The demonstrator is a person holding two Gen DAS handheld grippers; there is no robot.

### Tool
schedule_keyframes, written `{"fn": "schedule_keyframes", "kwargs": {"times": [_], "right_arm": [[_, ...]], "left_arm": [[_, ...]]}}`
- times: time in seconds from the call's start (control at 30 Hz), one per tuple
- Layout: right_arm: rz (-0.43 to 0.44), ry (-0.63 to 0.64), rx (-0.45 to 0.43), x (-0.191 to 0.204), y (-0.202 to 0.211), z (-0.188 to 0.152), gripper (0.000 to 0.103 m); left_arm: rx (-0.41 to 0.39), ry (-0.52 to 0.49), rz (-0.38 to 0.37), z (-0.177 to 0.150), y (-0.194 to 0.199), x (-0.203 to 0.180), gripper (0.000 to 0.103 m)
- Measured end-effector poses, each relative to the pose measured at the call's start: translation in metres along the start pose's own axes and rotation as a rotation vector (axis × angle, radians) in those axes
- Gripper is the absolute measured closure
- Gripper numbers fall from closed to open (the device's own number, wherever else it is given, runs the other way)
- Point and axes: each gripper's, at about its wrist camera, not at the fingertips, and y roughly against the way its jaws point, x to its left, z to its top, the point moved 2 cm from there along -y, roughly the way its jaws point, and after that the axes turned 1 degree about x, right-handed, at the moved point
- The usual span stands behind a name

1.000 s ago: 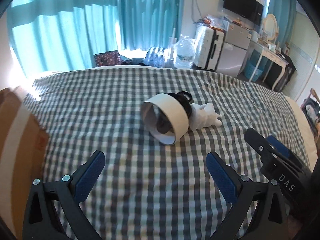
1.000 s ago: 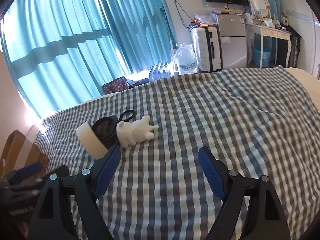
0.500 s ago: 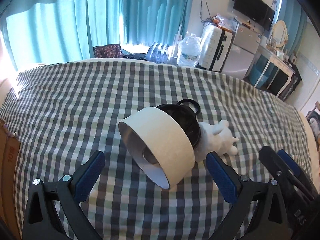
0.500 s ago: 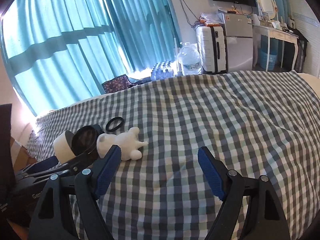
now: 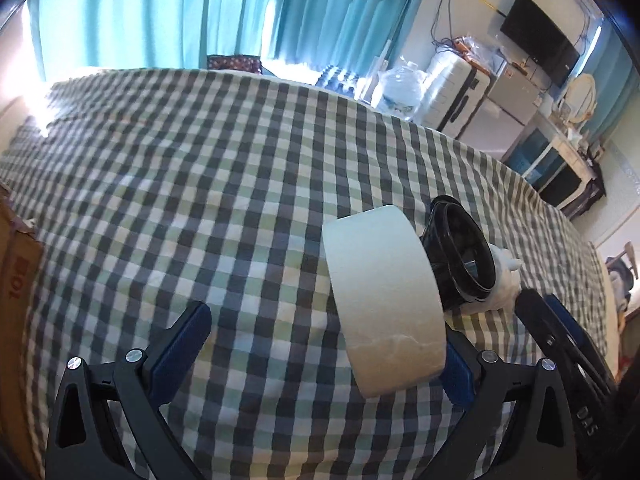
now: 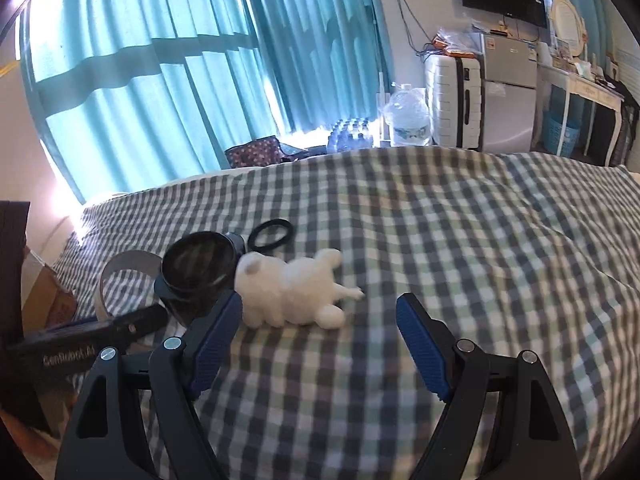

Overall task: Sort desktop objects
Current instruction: 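Grasp the white tape roll with the left tool while the right tool grasps the plush figure, then carry the tape roll and plush figure with both tools over the cardboard box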

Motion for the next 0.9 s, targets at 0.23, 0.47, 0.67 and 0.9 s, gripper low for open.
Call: {"fn": "schedule_keyframes", "kwargs": {"times": [0.23,0.47,0.67,0.9], "right_arm": [[-0.013,0.058,0.016,0.011,-0.027,-0.001,0.022],[-0.11,0.157,0.105,0.022,-0.042,-0.008,0.052],[-0.039,0.064,0.108,0.009,-0.021,-0.014,0.053],[-0.023,0.017,0.086,0.001,0.017,-0.023,0.053]], "left_arm": [[-0.017,-0.046,-0.025,0.0,-0.002,0.007,0.074],[-0.027,-0.064,-0.006,0.001,0.015,0.014,0.089],[-0.069,-0.114,0.03,-0.006,0.047,0.018,0.089],[-0.07,-0.125,0.041,-0.018,0.08,0.022,0.089]]}}
